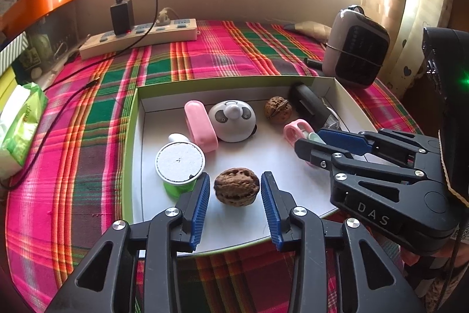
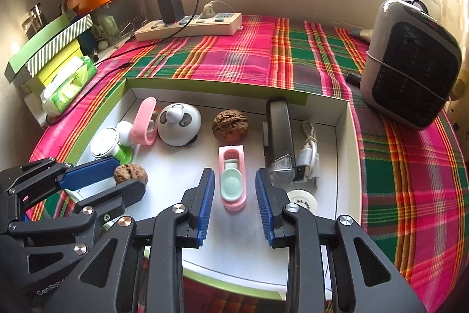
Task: Organize objects
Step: 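Open the right tool on the holder while the left tool releases the walnut, then lift both tools out of the box and pull back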
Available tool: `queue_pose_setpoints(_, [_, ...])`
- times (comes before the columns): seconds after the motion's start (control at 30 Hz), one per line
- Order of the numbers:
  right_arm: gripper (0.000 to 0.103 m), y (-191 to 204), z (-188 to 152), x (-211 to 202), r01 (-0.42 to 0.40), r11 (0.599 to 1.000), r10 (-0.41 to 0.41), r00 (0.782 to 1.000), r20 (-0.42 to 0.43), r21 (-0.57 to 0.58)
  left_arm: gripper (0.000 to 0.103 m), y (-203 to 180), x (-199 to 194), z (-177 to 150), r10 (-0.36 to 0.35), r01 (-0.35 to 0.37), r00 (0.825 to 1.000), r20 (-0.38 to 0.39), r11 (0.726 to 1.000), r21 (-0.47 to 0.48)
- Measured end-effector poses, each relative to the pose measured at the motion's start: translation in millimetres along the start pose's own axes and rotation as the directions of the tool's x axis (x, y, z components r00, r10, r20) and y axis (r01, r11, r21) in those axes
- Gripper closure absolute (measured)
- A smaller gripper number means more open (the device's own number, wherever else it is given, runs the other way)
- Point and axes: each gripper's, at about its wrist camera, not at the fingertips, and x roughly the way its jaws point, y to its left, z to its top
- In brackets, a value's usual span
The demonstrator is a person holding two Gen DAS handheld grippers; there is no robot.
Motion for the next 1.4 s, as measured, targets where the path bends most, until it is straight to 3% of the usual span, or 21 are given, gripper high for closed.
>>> queue_pose_setpoints(0.53, [0.072, 6.0, -11.5, -34.3, 0.026, 1.000, -0.026, 0.997, 0.066, 0.000, 0.068, -4.6, -30.1, -12.6, 0.032, -0.032, 0.998, 0.045, 0.999, 0.001])
queue_pose_setpoints(0.83, [0.072, 13.9, -29.5, -59.3, 0.039, 0.999, -0.039, 0.993, 0.108, -0.001, 0.068, -10.2, -51.2, -27.6, 0.090, -0.089, 0.993, 0.075, 0.996, -0.007])
queue_pose_setpoints(0.97, [0.066, 16.4, -41.6, -66.6, 0.036, 0.999, -0.036, 0.994, 0.106, 0.002, 0.068, -13.9, -56.2, -38.4, 0.104, -0.104, 0.992, 0.074, 0.995, -0.006])
queue_pose_setpoints(1.3, [0.065, 19.5, -74.7, -63.6, 0.039, 0.999, -0.039, 0.998, 0.047, 0.013, 0.068, -23.4, -53.0, -72.1, 0.136, -0.136, 0.990, 0.027, 0.991, 0.001])
queue_pose_setpoints(1.4, [0.058, 15.3, -82.1, -63.2, 0.050, 0.998, -0.051, 0.998, 0.035, 0.031, 0.068, -25.3, -51.4, -81.1, 0.131, -0.131, 0.991, 0.013, 0.991, -0.010])
